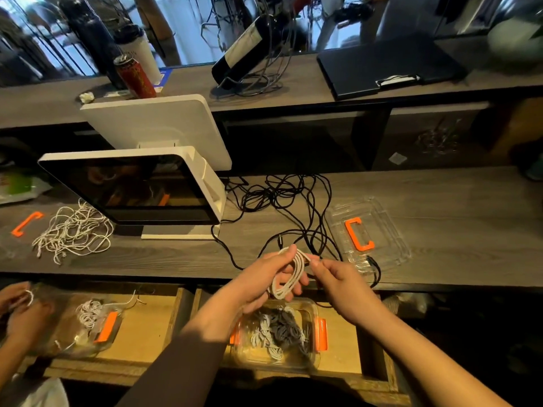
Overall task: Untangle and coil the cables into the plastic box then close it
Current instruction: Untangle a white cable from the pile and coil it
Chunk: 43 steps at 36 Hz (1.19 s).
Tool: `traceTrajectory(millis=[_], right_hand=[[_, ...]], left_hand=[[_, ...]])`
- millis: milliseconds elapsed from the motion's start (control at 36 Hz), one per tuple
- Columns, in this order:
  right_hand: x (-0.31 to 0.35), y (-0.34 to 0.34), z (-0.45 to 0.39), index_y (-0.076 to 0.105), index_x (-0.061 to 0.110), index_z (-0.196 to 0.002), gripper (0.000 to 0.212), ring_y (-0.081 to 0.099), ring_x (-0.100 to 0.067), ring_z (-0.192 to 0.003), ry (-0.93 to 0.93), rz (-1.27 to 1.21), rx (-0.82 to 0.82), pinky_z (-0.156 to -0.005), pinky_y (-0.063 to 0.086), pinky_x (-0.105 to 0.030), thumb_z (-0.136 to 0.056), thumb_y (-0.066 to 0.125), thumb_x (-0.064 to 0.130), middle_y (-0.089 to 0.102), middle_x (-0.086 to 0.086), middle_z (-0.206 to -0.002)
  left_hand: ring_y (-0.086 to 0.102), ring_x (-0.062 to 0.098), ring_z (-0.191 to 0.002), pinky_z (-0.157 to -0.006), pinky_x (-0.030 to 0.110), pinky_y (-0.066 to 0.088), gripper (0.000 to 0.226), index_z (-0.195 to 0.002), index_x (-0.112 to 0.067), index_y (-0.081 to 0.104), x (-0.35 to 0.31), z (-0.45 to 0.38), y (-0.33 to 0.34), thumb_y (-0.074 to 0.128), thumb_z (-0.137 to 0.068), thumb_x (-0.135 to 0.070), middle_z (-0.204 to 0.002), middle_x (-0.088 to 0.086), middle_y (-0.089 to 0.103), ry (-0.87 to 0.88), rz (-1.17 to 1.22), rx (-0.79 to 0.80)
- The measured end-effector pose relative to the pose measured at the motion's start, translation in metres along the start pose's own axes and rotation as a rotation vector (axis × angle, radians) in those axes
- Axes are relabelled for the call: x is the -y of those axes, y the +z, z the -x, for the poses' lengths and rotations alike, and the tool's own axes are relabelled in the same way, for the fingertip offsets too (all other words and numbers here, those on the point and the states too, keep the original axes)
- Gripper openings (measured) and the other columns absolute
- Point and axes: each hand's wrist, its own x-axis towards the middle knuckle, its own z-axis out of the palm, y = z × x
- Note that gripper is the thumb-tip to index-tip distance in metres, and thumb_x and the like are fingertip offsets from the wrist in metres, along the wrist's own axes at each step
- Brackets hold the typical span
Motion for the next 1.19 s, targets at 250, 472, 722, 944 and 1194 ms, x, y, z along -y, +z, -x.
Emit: traceTrajectory(millis=[250,472,722,944,1194], right_hand=[[-0.006,-0.017,0.004,0.069,0.021,-0.084,0.027,0.046,-0.003,-0.052,-0.104,-0.209,-0.286,-0.052,0.037,-0.023,-0.102,0.048,0.019,0.053,0.01,-0.056],[-0.011,-0.042,-0.005,0.076,0.014,-0.088,0.061,0.07,-0.024,-0.09,0.116,-0.023,0.2,-0.097,0.049,-0.046,-0.093,0.04,0.064,0.074,-0.009,-0.088],[0.035,0.009,0.001,0.067,0.015,-0.104,0.04,0.065,-0.015,-0.079,-0.05,-0.437,0.08,-0.069,0.052,-0.024,-0.095,0.053,0.051,0.069,-0.005,-0.09],[0.034,0.013,0.001,0.071,0.012,-0.105,0.027,0.041,-0.012,-0.046,0.128,-0.801,0.226,-0.065,0.051,-0.032,-0.095,0.064,0.036,0.041,-0.004,-0.057],[0.041,-0.005,0.0,0.074,0.023,-0.08,0.021,0.044,-0.013,-0.047,0.072,-0.69,0.261,-0.06,0.048,-0.027,-0.096,0.061,0.022,0.044,-0.005,-0.056]], left_hand=[[0.034,0.006,-0.048,-0.042,0.017,0.029,0.051,-0.1,-0.008,0.063,-0.004,-0.005,-0.016,0.053,-0.088,-0.057,-0.061,-0.006,0.041,0.176,0.248,-0.278],[0.049,0.012,-0.055,-0.055,0.023,0.046,0.037,-0.096,-0.009,0.057,-0.018,-0.001,0.0,0.043,-0.1,-0.042,-0.064,-0.001,0.051,0.343,0.408,-0.316],[0.067,0.029,-0.114,-0.097,0.046,0.047,0.047,-0.092,-0.02,0.067,-0.03,0.0,0.04,0.034,-0.102,-0.052,-0.12,0.004,0.073,0.338,0.074,-0.305],[0.063,0.017,-0.096,-0.091,0.035,0.05,0.05,-0.078,-0.031,0.072,-0.024,-0.004,0.046,0.035,-0.098,-0.057,-0.101,0.006,0.065,0.377,-0.001,-0.469],[0.053,0.008,-0.065,-0.076,0.028,0.047,0.027,-0.1,-0.023,0.076,-0.024,0.002,0.04,0.055,-0.096,-0.039,-0.062,-0.006,0.048,0.391,0.149,-0.392]])
